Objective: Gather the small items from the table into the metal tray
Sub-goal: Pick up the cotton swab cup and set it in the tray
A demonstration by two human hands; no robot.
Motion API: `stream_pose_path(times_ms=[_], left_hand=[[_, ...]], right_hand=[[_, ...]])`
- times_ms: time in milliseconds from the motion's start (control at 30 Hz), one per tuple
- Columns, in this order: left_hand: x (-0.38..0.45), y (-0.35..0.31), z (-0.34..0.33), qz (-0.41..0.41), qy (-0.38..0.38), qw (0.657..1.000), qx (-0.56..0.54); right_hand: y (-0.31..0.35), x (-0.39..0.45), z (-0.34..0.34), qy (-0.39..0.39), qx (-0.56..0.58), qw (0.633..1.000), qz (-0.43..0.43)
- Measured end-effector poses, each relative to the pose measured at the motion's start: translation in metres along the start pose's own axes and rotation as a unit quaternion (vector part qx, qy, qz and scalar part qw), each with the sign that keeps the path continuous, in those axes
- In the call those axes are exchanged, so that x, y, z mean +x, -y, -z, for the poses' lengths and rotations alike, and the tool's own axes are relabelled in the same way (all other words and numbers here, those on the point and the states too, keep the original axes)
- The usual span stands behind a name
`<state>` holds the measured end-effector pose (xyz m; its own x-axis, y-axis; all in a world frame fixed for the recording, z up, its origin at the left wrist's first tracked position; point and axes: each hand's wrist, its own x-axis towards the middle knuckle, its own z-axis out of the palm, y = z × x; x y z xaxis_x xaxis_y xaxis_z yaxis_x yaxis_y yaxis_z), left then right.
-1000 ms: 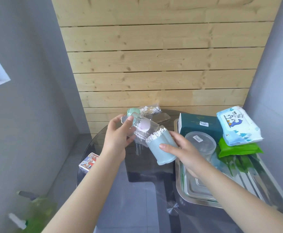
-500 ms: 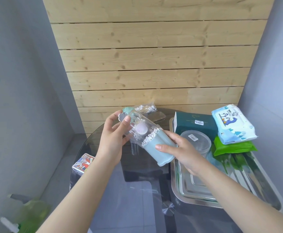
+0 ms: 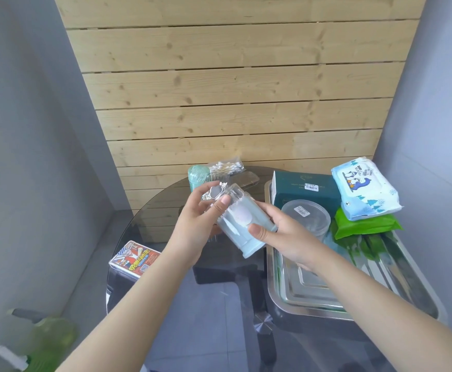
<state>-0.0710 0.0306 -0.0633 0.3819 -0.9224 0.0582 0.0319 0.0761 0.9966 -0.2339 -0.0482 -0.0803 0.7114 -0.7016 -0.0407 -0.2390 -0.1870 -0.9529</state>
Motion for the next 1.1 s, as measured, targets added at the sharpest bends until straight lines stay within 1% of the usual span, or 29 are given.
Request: stream_pose_path(times_ms=[133, 200, 267, 333, 400, 467, 600, 667, 733, 833, 933, 1000, 1100], left_hand=[[-0.004, 0.006, -0.013, -0.017, 0.026, 0.999, 0.040], [-0.005, 0.007, -0.018, -0.007, 0.052, 0.998, 0.033], [-0.005, 0.008, -0.025, 0.006, 0.084, 0.996, 0.019], [-0.005, 0.010, -0.036, 0.019, 0.117, 0.993, 0.017], [-0.006, 0.014, -0.049, 0.032, 0.142, 0.989, 0.025], [-0.005, 0.021, -0.064, 0.039, 0.160, 0.985, 0.049], [-0.007, 0.032, -0.084, 0.034, 0.176, 0.979, 0.096], [-0.009, 0.038, -0.090, 0.038, 0.178, 0.975, 0.127], [-0.010, 0.043, -0.093, 0.026, 0.182, 0.968, 0.169], [-0.011, 0.047, -0.096, 0.017, 0.174, 0.964, 0.202], [-0.012, 0.048, -0.102, 0.008, 0.173, 0.964, 0.202], [-0.012, 0.049, -0.105, 0.010, 0.176, 0.961, 0.212], [-0.015, 0.048, -0.111, 0.020, 0.187, 0.959, 0.212]], right_hand=[[-0.005, -0.005, 0.004, 0.015, 0.093, 0.995, -0.033], [-0.008, -0.010, 0.011, 0.022, 0.119, 0.991, -0.050], [-0.013, -0.016, 0.020, 0.018, 0.120, 0.990, -0.071], [-0.019, -0.024, 0.032, -0.001, 0.094, 0.992, -0.089], [-0.027, -0.032, 0.042, -0.018, 0.074, 0.992, -0.100], [-0.034, -0.042, 0.053, -0.039, 0.080, 0.990, -0.110], [-0.047, -0.057, 0.074, -0.112, 0.122, 0.978, -0.125], [-0.055, -0.064, 0.085, -0.151, 0.126, 0.971, -0.134], [-0.063, -0.070, 0.093, -0.174, 0.115, 0.967, -0.147], [-0.072, -0.078, 0.099, -0.185, 0.105, 0.964, -0.159], [-0.073, -0.081, 0.100, -0.187, 0.116, 0.963, -0.157], [-0.070, -0.079, 0.098, -0.188, 0.162, 0.957, -0.147], [-0.062, -0.074, 0.091, -0.195, 0.251, 0.939, -0.133]])
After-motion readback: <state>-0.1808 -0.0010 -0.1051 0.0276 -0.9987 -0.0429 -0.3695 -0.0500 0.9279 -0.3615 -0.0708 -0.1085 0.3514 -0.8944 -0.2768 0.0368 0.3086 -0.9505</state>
